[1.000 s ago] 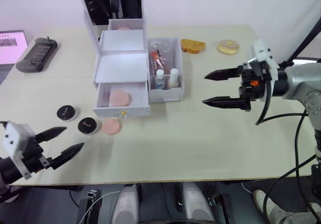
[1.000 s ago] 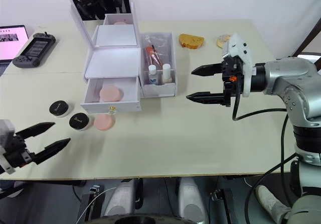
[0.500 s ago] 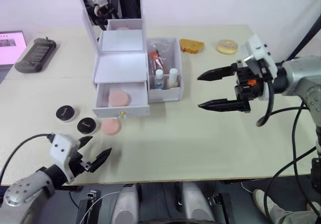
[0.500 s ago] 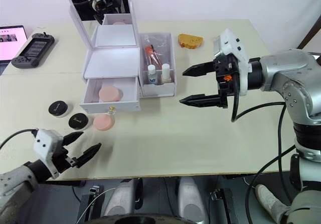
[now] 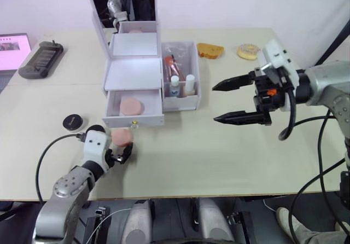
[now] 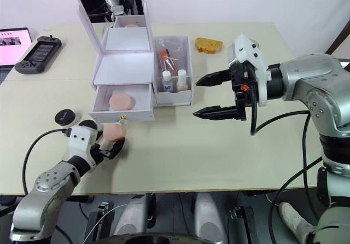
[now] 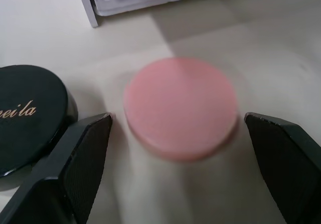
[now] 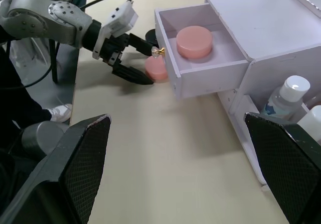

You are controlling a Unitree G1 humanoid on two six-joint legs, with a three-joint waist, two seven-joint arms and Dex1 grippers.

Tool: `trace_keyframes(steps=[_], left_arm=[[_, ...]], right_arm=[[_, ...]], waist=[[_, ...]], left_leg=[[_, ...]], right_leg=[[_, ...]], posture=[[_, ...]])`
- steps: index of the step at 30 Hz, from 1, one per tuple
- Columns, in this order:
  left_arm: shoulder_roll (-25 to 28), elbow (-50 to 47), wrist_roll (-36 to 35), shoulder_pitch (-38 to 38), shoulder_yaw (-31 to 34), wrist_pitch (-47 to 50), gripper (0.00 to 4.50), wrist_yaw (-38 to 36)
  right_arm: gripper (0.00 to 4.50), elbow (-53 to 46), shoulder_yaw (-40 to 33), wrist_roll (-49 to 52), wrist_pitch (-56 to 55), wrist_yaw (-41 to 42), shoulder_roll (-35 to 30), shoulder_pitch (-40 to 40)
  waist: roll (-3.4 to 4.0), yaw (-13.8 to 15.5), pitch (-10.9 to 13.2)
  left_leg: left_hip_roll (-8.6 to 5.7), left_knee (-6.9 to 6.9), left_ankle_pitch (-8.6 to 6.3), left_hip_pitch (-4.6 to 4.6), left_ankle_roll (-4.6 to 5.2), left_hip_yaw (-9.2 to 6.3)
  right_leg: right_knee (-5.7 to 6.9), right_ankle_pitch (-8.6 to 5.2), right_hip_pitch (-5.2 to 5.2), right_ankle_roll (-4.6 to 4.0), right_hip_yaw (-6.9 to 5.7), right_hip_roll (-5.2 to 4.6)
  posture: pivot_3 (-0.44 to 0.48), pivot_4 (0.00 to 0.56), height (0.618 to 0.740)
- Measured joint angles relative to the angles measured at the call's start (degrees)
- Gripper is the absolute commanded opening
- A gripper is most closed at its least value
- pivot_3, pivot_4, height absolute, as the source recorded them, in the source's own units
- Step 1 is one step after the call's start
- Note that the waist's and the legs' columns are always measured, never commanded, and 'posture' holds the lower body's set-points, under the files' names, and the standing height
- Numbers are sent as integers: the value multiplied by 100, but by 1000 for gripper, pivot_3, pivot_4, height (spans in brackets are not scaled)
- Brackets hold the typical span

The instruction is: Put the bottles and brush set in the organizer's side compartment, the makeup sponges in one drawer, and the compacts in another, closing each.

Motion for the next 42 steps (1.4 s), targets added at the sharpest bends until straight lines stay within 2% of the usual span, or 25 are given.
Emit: trace_keyframes(steps=[8,14,17,19,26,30,34,39,42], left_arm=[[-45,-100,10,-631,-252,923,4462,301],[-39,-459,-30,-822,-308,1711,4462,375],[-37,-701,-166,-879,-273,2181,3691,373],[-38,-787,-258,-949,-218,2450,2729,373],[-56,-811,-379,-1154,-141,2839,2676,422],[123,-1172,-519,-773,267,3057,2676,305],[270,-1574,-744,-84,817,2965,2676,-12],[862,-2235,-1291,694,1236,2502,2676,-960],[1011,-2503,-1655,755,1386,2327,2676,-1316]], right_arm=[[4500,37,0,-10,-5,-42,-16,7],[4500,57,0,-3,2,-94,-15,7],[4500,113,0,-17,-6,-104,-15,11],[4500,161,0,-53,-12,-106,-16,14],[4500,170,4,-118,-16,-172,45,11],[4500,188,61,-129,-30,-155,69,3],[4500,311,184,-165,-140,-48,146,-57],[4500,582,475,-360,-385,158,359,-309],[4500,632,522,-417,-456,236,400,-349]], waist=[[0,7,0],[-1,1,0],[-1,2,0],[-1,1,1],[-2,-5,1],[-2,-49,1],[-3,-45,2],[-4,-18,3],[-4,-9,3]], left_leg=[[-4,10,0,3,0,-3],[-5,1,0,3,0,-6],[-5,0,-1,3,2,-7],[-5,1,-1,3,2,-7],[-6,3,-1,3,2,-8],[-6,-4,-5,3,9,-8],[-3,-5,-8,3,14,-10],[-6,4,-9,2,11,-10],[-6,3,-9,-3,11,-8]], right_leg=[[-4,-2,14,4,2,-1],[-4,-2,13,4,1,0],[-4,-3,13,6,1,0],[-4,-3,13,6,1,0],[-4,-3,13,6,0,0],[-4,-5,9,8,1,1],[-4,-5,6,9,1,5],[-13,-5,6,8,1,-4],[-31,-7,9,10,1,-5]], posture=[[0,150,740],[0,150,740],[0,150,740],[0,150,740],[0,150,740],[0,150,740],[0,150,740],[0,150,740],[0,150,740]])
